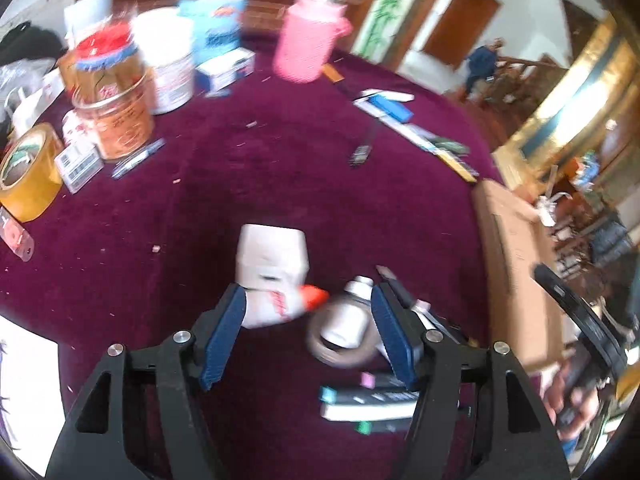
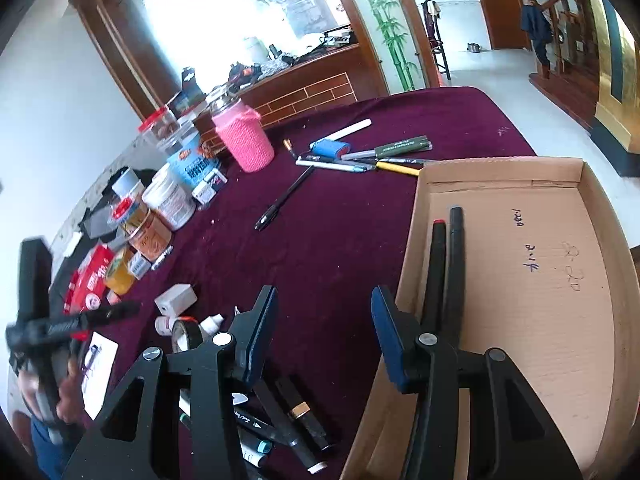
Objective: Organize rigid objects
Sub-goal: 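Grasp the white charger with the left gripper while the right gripper grasps a black marker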
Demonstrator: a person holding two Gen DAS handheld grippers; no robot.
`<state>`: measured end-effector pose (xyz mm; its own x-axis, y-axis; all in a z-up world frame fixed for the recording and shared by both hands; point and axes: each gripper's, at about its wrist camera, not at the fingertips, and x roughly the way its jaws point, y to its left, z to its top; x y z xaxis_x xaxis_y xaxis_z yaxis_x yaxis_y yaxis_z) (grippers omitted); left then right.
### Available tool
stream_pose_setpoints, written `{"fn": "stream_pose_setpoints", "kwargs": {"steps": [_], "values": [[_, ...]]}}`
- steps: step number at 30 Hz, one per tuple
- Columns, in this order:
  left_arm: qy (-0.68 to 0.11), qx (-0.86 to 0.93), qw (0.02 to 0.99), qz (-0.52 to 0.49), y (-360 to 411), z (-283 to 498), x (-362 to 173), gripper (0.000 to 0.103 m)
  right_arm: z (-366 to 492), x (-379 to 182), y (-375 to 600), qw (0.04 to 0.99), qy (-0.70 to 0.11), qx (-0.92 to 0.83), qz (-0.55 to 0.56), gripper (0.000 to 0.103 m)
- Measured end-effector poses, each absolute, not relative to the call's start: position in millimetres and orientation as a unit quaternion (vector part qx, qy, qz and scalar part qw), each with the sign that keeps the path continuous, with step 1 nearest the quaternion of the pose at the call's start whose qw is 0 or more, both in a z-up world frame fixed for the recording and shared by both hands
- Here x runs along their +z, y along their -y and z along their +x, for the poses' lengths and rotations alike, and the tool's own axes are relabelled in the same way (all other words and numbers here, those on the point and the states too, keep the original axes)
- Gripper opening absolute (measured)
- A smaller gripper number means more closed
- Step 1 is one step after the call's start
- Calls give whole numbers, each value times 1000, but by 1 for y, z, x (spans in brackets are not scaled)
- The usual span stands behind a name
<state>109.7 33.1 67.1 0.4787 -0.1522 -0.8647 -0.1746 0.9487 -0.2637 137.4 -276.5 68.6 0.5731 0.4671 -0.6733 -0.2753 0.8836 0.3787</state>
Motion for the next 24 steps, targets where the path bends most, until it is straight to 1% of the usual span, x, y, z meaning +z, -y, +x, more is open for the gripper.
{"fn": "stream_pose_setpoints", "kwargs": {"steps": [6,11,12,14,15,19,21,23,24], "values": [[-550,24,817,-169,-42,141,33,64,139,62,277,874,-420,210,122,43],[-565,30,814,-133,-27,161,14,64,139,60,274,873,-425,209,117,43],[-567,29,813,-130,-26,164,8,63,139,59,272,873,-426,210,114,43],[-561,41,819,-114,-25,162,6,44,138,58,267,871,-429,214,105,43],[-556,48,823,-106,-25,159,7,44,137,58,265,870,-430,217,102,43],[-535,58,830,-143,-41,134,8,44,131,56,246,855,-439,265,75,43],[-521,74,838,-142,-47,120,10,44,126,54,233,841,-449,295,56,39],[-508,74,847,-142,-52,109,13,44,117,50,214,832,-460,312,7,26],[-501,65,851,-144,-55,103,14,44,115,48,211,831,-463,309,-7,24]]}}
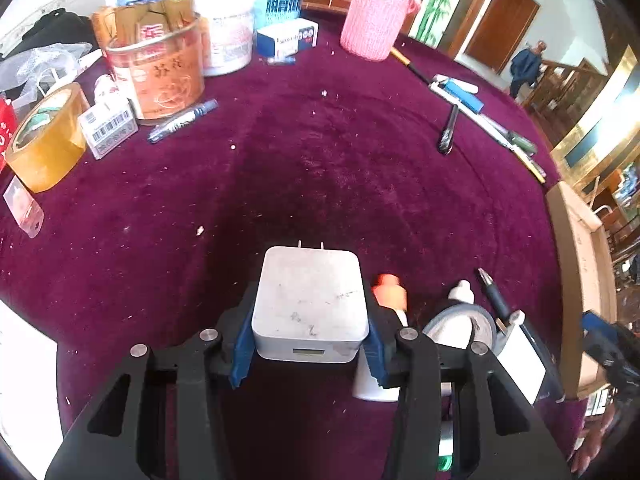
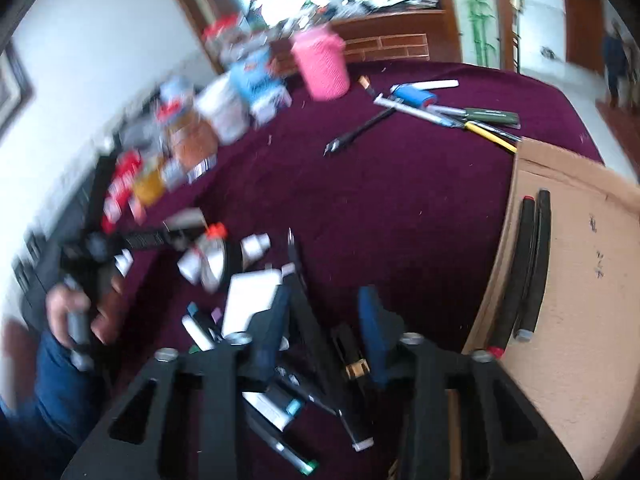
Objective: Organize rigid objects
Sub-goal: 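Grasp the white charger with the left gripper while the right gripper grasps a black marker, then carry the charger and the marker over the cardboard tray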
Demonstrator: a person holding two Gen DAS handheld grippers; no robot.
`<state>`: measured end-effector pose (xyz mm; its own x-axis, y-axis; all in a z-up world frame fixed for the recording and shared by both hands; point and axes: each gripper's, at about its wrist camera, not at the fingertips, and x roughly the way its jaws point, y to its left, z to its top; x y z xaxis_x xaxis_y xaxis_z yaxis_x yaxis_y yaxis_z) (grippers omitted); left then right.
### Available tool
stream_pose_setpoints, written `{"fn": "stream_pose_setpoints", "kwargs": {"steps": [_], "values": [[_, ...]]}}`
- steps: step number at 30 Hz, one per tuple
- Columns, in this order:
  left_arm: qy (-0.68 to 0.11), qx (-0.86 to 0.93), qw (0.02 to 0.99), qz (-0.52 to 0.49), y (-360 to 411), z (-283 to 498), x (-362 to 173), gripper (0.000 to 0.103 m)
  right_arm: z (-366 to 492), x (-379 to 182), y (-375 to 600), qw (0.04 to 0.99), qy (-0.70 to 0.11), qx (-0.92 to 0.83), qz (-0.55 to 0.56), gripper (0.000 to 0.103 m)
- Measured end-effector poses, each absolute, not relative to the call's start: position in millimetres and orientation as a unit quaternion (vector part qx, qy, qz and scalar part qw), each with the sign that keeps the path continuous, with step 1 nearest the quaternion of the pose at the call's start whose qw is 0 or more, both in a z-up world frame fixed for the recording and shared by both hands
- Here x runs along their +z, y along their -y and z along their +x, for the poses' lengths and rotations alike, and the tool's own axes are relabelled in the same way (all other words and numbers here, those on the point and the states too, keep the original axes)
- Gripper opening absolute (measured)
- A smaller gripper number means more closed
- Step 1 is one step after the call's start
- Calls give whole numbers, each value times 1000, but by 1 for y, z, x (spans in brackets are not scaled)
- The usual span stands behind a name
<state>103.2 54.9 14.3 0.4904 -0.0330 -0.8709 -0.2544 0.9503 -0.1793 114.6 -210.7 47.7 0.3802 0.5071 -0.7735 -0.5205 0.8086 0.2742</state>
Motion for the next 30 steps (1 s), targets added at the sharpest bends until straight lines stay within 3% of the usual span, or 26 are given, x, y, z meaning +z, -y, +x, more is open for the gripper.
{"fn": "stream_pose_setpoints", "kwargs": {"steps": [3,10,20,30], "values": [[-488,58,858,-150,-58,101,17,44,110,40,201,822,-469,321,-36,18],[-484,31,863,-145,-51,105,16,44,99,18,186,813,-482,306,-116,18],[-485,34,860,-157,-57,104,14,44,77,13,163,823,-440,274,-232,14],[-453,18,879,-147,-50,98,28,44,100,41,193,848,-439,282,-88,13]]}}
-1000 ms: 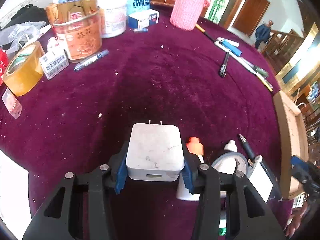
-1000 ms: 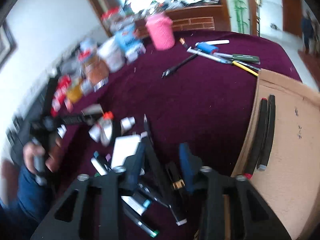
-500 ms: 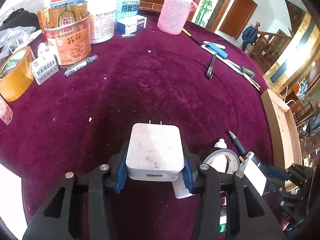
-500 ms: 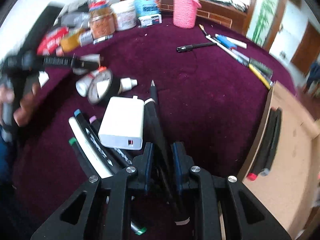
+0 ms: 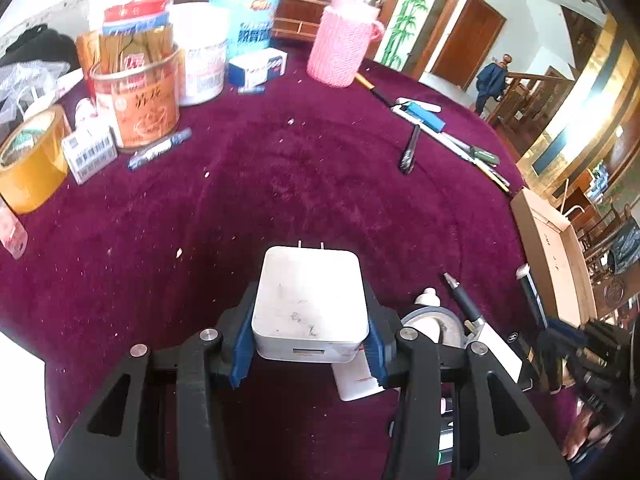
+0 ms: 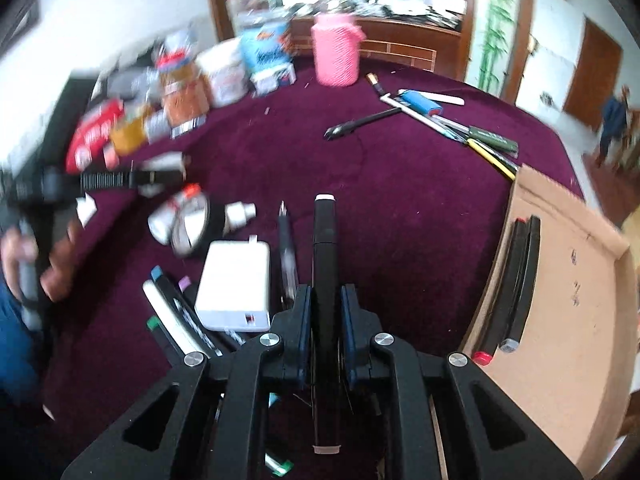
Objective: Organize rigid objects
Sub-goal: 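Carry the charger and the marker over the cardboard tray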
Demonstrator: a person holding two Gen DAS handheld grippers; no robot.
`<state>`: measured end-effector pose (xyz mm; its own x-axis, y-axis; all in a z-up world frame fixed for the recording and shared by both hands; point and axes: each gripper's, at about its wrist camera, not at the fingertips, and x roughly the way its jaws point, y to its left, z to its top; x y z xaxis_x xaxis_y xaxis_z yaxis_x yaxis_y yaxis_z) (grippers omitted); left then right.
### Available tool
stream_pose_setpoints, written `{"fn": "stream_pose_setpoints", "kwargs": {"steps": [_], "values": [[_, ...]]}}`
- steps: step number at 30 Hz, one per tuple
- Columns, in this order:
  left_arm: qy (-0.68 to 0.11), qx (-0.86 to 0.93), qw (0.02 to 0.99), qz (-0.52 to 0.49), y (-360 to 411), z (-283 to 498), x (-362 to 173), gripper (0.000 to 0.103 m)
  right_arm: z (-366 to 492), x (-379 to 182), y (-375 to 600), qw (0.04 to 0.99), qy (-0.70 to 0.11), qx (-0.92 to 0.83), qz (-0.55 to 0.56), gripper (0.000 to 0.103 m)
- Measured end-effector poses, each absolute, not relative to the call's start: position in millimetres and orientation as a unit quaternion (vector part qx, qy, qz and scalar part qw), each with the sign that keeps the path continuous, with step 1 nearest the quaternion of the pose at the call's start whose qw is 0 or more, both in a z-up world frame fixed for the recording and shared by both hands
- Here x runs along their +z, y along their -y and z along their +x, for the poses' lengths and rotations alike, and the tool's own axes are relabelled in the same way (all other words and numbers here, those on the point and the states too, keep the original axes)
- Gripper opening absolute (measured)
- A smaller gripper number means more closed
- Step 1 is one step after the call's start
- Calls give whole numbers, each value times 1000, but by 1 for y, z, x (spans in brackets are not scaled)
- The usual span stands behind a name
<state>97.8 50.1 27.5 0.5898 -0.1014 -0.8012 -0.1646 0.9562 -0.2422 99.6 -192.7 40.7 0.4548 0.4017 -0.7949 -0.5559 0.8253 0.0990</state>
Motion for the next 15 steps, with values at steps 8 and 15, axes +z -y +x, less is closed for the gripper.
{"fn": "stream_pose_setpoints", "kwargs": {"steps": [8,15], "values": [[-425,-9,896,-126,-33,93,39,44,122,56,238,853,-432,286,63,13],[-425,-19,898,-115,-21,94,40,44,133,54,259,847,-440,277,109,13]]}}
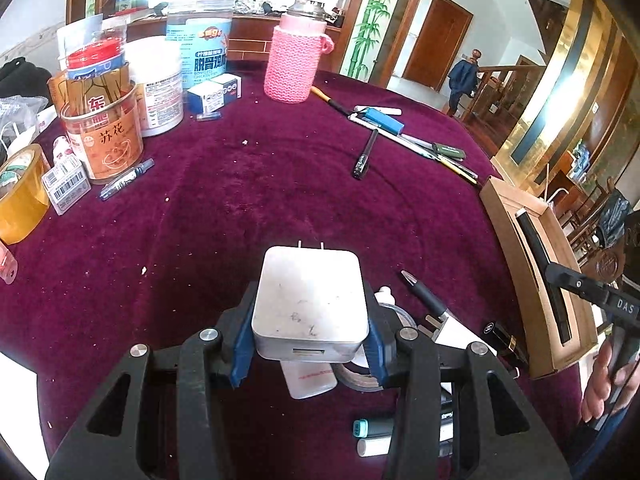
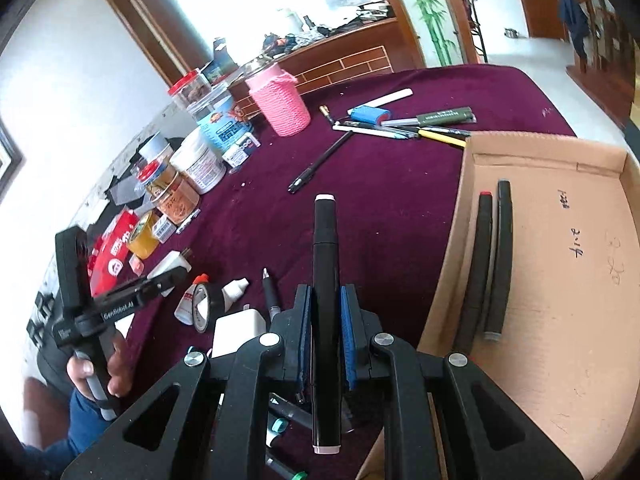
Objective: Organize rigid objects
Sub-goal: 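Carry the charger and the marker over the cardboard tray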
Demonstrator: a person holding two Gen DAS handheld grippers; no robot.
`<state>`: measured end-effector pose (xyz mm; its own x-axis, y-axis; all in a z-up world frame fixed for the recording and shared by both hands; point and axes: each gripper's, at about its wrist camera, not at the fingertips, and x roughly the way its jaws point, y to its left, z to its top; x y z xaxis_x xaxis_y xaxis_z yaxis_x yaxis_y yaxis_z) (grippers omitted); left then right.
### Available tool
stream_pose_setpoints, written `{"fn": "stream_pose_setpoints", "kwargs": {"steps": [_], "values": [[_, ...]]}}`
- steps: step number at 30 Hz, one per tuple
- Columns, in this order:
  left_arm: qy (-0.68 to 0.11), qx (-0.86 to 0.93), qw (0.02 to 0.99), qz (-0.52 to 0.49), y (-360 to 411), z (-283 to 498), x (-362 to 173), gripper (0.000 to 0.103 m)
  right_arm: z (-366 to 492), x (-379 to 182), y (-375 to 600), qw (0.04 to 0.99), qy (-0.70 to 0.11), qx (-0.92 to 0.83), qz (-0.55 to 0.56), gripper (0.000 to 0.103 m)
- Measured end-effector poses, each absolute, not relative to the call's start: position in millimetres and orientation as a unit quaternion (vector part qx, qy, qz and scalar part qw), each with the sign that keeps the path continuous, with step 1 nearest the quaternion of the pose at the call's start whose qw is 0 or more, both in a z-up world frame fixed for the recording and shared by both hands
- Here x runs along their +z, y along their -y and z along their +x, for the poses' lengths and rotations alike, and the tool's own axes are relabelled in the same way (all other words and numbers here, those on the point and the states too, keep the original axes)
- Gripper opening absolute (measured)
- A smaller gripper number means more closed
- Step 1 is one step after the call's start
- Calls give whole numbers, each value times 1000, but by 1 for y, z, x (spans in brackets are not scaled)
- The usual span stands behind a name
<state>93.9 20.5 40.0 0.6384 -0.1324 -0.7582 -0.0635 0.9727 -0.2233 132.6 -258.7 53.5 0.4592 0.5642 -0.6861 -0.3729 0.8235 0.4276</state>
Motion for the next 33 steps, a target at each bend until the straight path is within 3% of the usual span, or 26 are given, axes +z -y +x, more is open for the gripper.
{"fn": "stream_pose_setpoints", "kwargs": {"steps": [12,23,33], "values": [[-418,-82,899,-99,38,91,69,44,149,56,316,848,-432,243,188,13],[-444,-167,877,-79,146,119,85,44,159,52,367,856,-431,170,231,13],[-497,-210,837,-91,238,166,63,44,169,44,407,861,-437,94,242,13]]}}
